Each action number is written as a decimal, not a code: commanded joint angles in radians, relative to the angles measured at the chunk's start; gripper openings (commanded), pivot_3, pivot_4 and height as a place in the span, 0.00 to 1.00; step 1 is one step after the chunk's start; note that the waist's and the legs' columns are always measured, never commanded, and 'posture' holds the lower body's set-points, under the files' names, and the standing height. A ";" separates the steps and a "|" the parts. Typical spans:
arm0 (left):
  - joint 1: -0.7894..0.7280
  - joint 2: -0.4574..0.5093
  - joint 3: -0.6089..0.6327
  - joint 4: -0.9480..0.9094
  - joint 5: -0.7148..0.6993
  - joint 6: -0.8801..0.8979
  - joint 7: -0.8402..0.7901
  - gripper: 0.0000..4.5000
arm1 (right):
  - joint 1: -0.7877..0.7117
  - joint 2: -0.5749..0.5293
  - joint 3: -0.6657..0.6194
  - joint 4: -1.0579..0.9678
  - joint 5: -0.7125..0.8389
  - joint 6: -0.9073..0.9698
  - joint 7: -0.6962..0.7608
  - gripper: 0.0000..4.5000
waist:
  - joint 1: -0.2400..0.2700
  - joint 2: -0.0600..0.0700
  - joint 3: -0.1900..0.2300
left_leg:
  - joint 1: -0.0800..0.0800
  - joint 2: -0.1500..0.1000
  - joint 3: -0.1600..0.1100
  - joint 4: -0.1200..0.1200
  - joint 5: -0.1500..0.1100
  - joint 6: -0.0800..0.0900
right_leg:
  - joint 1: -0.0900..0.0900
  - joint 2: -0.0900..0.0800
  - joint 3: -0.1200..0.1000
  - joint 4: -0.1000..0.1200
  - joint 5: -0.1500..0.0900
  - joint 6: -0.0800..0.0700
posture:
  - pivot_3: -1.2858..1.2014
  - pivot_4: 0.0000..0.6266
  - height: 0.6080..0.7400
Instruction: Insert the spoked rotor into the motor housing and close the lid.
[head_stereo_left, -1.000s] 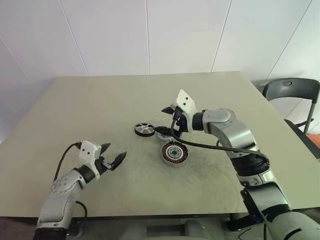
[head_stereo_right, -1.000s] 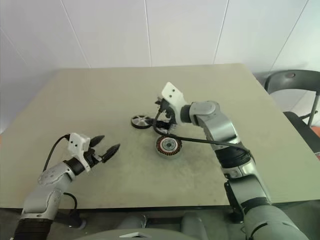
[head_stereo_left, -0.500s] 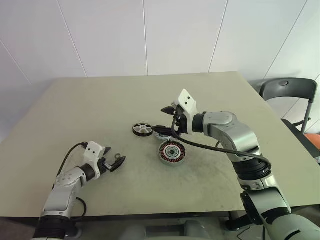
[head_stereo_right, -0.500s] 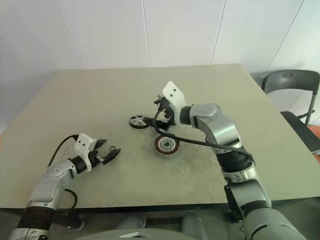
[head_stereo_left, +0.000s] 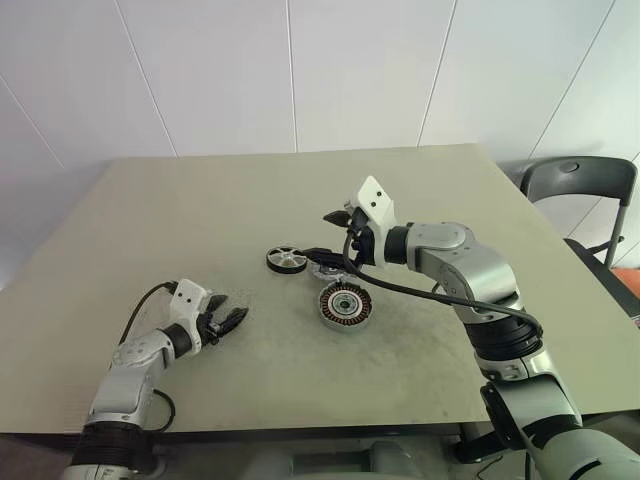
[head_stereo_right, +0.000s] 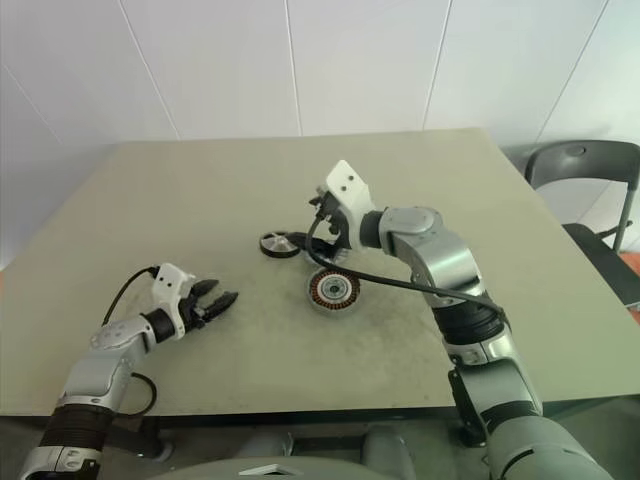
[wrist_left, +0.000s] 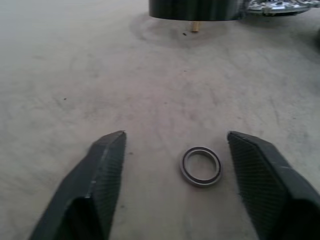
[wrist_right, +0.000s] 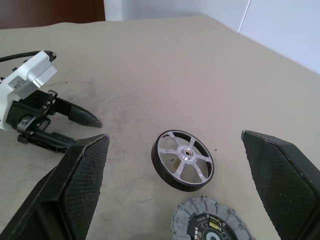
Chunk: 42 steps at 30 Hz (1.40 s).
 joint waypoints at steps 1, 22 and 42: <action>0.010 0.000 -0.017 0.056 0.023 -0.005 -0.006 0.45 | -0.036 0.005 -0.022 -0.023 0.010 -0.024 -0.007 1.00 | 0.000 0.001 -0.001 | 0.000 0.000 0.000 0.000 0.000 0.000 | 0.000 0.000 0.000 0.000 0.000 0.000 | 0.52 0.00 1.00; -0.024 -0.049 0.003 0.138 -0.053 -0.247 -0.237 0.16 | 0.000 0.016 -0.047 -0.014 -0.002 -0.055 -0.079 1.00 | 0.002 0.004 -0.002 | -0.001 0.000 0.001 -0.001 0.000 0.000 | 0.000 0.000 0.001 -0.002 0.000 0.000 | 0.52 0.00 1.00; -0.340 -0.178 -0.126 0.071 -0.070 -0.131 -0.322 0.16 | 0.225 -0.255 -0.034 -0.113 0.017 -0.009 0.085 1.00 | -0.003 0.002 -0.001 | -0.003 0.000 0.001 -0.001 0.000 0.000 | 0.002 0.000 0.000 -0.009 0.001 0.003 | 0.52 0.00 1.00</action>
